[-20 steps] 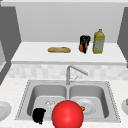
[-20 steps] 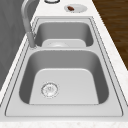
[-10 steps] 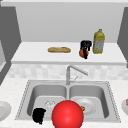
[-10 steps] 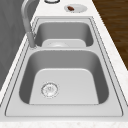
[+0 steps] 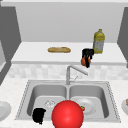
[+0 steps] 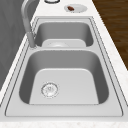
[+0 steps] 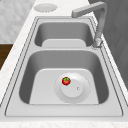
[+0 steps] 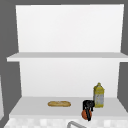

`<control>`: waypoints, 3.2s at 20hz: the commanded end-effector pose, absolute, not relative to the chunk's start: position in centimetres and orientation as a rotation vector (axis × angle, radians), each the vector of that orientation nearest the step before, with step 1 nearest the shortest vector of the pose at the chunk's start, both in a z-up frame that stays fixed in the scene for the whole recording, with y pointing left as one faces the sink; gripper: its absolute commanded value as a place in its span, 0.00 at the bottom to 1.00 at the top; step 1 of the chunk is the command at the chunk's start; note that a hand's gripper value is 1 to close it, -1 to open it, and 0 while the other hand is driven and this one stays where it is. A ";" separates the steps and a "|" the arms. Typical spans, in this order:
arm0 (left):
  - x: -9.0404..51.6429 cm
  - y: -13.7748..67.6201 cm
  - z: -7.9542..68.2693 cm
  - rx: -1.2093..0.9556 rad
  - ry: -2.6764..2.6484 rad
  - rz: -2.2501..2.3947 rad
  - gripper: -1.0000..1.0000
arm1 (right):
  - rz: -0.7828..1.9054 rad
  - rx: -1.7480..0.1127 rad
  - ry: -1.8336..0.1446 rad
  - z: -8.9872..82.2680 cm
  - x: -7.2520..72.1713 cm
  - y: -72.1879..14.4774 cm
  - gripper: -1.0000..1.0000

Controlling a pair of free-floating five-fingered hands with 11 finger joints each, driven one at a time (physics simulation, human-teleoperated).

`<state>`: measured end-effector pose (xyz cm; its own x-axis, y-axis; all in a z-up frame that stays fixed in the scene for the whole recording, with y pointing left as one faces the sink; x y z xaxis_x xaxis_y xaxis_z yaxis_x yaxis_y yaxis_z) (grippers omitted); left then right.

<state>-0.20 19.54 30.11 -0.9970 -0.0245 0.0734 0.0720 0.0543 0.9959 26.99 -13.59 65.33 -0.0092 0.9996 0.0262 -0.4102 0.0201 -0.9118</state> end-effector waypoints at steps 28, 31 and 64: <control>-0.2 19.5 30.1 -0.050 -2.229 -2.113 0.50 | 1.400 -0.774 -0.846 43.6 18.2 -34.5 1.00; -0.2 19.5 30.1 -0.050 -2.229 -2.113 0.50 | 1.403 -0.770 -0.841 41.7 17.8 -37.0 1.00; -0.2 19.5 30.1 -0.050 -2.229 -2.113 0.50 | 1.443 -0.760 -0.830 21.5 24.6 -60.6 1.00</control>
<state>-0.20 19.54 30.11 -0.9970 -0.0245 0.0734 0.0720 0.0543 0.9959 23.17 -59.16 23.79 -0.0098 0.9995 0.0290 -0.5238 0.0195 -0.8516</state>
